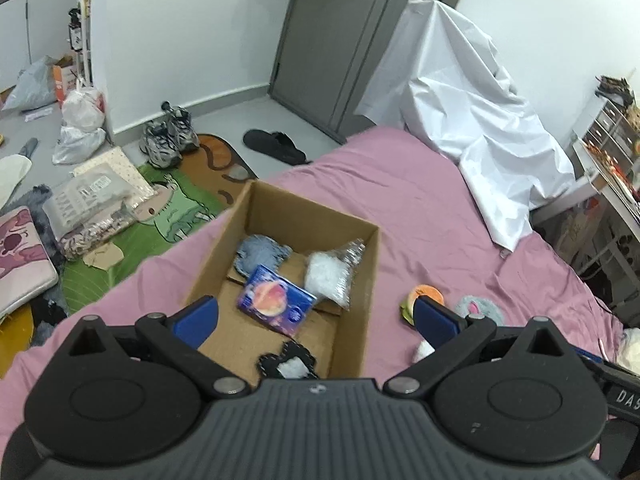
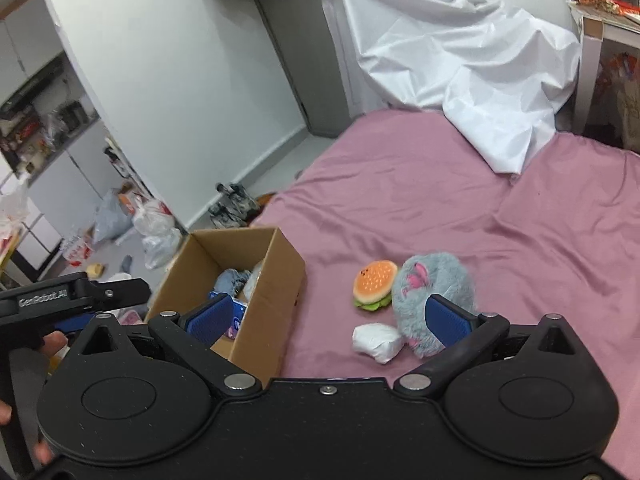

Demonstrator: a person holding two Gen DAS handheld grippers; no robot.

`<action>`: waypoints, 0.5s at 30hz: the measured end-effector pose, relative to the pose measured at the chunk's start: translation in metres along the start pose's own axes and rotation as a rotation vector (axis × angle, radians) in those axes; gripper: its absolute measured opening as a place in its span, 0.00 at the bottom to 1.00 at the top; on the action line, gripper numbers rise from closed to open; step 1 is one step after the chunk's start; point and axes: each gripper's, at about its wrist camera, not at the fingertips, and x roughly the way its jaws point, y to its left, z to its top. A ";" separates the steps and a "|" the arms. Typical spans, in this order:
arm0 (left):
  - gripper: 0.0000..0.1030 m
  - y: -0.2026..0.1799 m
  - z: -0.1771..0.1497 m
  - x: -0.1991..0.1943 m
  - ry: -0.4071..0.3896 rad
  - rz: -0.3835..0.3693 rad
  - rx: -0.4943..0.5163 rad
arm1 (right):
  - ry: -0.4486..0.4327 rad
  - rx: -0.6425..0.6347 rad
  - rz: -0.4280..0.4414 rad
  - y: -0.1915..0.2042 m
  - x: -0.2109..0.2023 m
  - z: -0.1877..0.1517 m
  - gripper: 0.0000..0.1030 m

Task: Organize soft objects
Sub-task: 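Move both open tools back toward the remaining plush items on the bed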

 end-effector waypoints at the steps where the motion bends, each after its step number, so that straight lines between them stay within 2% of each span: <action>1: 1.00 -0.003 0.000 0.000 0.008 -0.006 0.003 | -0.002 -0.017 -0.001 -0.002 -0.001 0.000 1.00; 8: 1.00 -0.031 -0.005 -0.001 0.025 0.006 0.073 | 0.036 -0.161 -0.043 -0.012 -0.007 0.008 1.00; 15: 1.00 -0.058 -0.006 -0.002 0.031 0.025 0.121 | 0.031 -0.142 -0.047 -0.039 -0.017 0.014 1.00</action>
